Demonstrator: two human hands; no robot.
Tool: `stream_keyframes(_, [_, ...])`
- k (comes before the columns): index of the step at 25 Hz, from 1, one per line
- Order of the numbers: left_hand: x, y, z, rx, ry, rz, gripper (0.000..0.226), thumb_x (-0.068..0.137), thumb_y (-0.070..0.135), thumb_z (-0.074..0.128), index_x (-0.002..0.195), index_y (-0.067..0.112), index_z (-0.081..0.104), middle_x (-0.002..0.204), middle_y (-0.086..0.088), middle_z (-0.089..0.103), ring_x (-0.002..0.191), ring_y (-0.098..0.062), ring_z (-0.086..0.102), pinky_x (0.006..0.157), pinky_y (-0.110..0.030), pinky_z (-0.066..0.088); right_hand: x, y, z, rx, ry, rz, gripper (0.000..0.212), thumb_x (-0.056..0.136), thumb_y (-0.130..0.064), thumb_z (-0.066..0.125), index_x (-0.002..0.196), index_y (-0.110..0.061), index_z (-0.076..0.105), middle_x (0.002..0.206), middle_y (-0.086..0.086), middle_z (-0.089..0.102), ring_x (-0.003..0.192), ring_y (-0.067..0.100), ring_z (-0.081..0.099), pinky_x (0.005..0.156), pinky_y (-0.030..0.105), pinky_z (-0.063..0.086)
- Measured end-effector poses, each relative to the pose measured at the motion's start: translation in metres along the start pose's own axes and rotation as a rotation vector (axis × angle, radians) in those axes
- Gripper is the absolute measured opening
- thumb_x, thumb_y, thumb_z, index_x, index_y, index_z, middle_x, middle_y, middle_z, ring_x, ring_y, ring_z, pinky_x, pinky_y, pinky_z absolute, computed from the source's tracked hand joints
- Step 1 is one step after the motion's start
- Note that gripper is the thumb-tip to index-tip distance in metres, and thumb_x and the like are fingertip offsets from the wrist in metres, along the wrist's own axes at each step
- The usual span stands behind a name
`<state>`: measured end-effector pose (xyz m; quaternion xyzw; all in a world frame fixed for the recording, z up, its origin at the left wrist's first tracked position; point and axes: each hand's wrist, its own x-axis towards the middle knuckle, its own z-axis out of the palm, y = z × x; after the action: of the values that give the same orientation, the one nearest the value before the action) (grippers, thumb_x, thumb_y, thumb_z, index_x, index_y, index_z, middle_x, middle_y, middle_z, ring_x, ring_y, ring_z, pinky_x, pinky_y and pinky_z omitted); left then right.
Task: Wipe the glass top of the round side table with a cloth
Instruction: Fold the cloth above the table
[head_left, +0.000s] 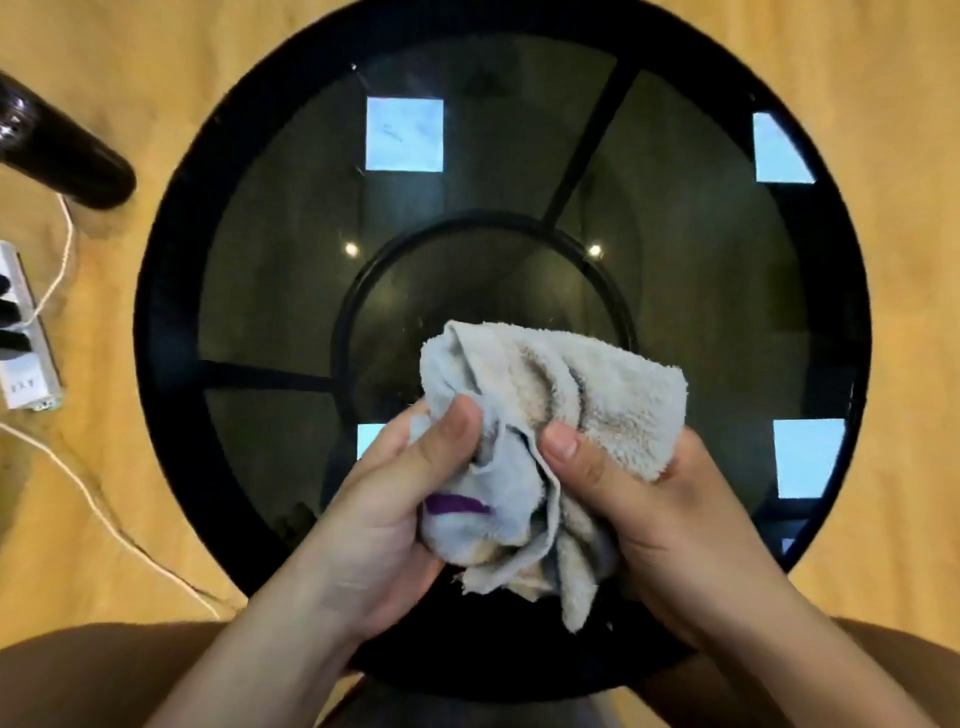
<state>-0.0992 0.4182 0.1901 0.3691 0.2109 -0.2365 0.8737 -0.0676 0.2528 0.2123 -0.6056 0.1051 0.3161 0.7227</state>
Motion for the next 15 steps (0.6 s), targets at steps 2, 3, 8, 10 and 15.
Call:
stream_keyframes(2, [0.005,-0.002,0.005,0.127,0.031,0.084,0.048,0.079,0.024,0.075,0.121,0.003,0.064,0.122,-0.025,0.066,0.114,-0.039,0.064,0.097,-0.045,0.053,-0.002,0.002,-0.005,-0.126,-0.014,-0.104,0.019,0.087,-0.023,0.065,0.103,-0.016,0.074,0.099,-0.003,0.078,0.093,0.012,0.074,0.076,0.021,0.055])
stream_keyframes(3, [0.0,-0.005,0.007,0.191,0.062,0.139,0.04,0.082,0.016,0.068,0.119,0.003,0.065,0.119,-0.024,0.068,0.111,-0.038,0.066,0.092,-0.042,0.056,-0.008,0.003,-0.007,-0.201,-0.023,-0.158,0.019,0.088,-0.026,0.062,0.101,-0.017,0.072,0.092,-0.005,0.078,0.084,0.009,0.074,0.07,0.018,0.054])
stream_keyframes(8, [-0.069,-0.02,0.034,0.391,0.193,0.41,0.031,0.085,-0.001,0.063,0.112,0.012,0.069,0.11,-0.01,0.075,0.104,-0.026,0.071,0.084,-0.031,0.058,-0.061,0.022,-0.007,-0.558,0.31,-0.377,0.035,0.084,-0.048,0.069,0.112,-0.033,0.055,0.093,-0.01,0.063,0.088,0.003,0.062,0.071,0.009,0.044])
stream_keyframes(10, [-0.107,-0.037,0.045,0.445,0.226,0.411,0.03,0.086,0.003,0.063,0.113,0.015,0.068,0.11,-0.009,0.075,0.107,-0.029,0.069,0.087,-0.034,0.057,-0.089,0.03,0.005,-0.606,0.253,-0.439,0.031,0.086,-0.049,0.065,0.112,-0.035,0.055,0.098,-0.006,0.061,0.089,0.003,0.059,0.073,0.01,0.041])
stream_keyframes(15, [-0.2,-0.076,0.067,0.28,0.105,0.25,0.048,0.092,0.045,0.049,0.102,0.006,0.075,0.111,-0.023,0.071,0.105,-0.033,0.069,0.093,-0.042,0.056,-0.177,0.053,0.023,-0.614,0.047,-0.428,0.046,0.083,-0.037,0.075,0.124,-0.041,0.054,0.106,-0.012,0.058,0.096,0.002,0.058,0.077,0.014,0.044])
